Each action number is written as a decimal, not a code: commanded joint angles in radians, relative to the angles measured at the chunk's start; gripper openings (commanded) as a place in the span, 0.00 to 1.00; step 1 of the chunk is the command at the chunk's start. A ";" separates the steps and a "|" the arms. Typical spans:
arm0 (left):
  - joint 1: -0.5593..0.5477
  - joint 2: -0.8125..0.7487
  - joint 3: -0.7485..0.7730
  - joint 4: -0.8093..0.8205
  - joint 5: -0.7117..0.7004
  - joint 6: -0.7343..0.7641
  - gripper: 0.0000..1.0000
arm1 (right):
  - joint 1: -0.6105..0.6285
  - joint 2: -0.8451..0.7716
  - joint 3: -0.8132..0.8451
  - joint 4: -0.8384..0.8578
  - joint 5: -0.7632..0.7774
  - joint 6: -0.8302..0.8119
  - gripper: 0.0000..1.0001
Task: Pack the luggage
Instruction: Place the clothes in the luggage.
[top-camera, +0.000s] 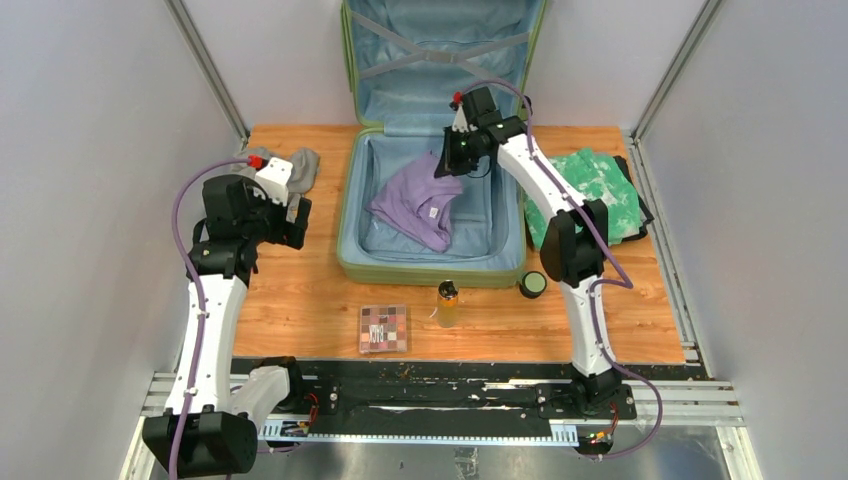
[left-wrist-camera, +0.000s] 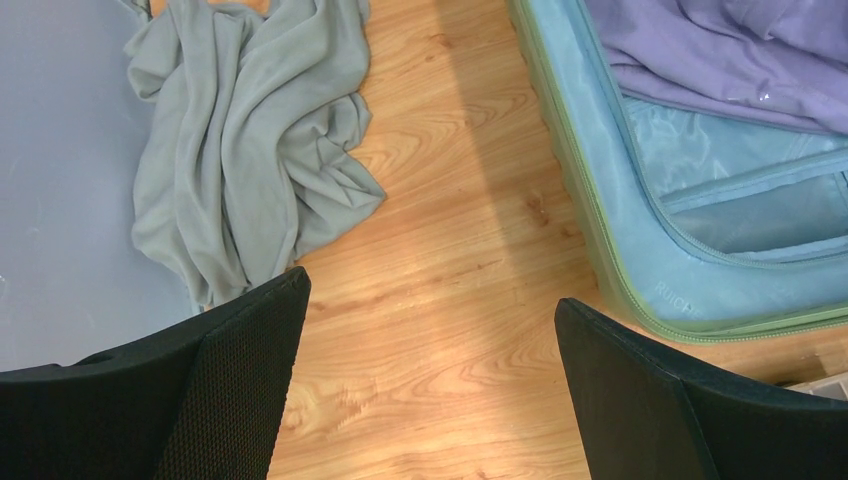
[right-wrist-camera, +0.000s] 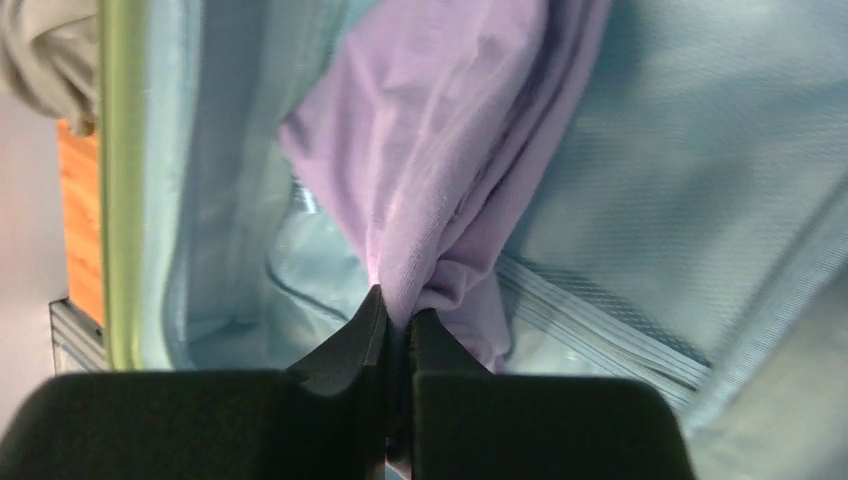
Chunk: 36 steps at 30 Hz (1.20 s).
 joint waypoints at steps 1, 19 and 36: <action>0.001 -0.020 0.017 -0.018 0.000 0.012 1.00 | -0.062 -0.001 -0.014 -0.038 0.075 0.010 0.00; 0.000 -0.036 0.014 -0.038 0.016 0.030 1.00 | -0.100 0.145 0.235 -0.260 0.362 -0.091 0.73; 0.000 0.018 0.063 -0.072 0.031 0.007 1.00 | 0.202 0.086 0.190 -0.079 0.265 -0.122 0.95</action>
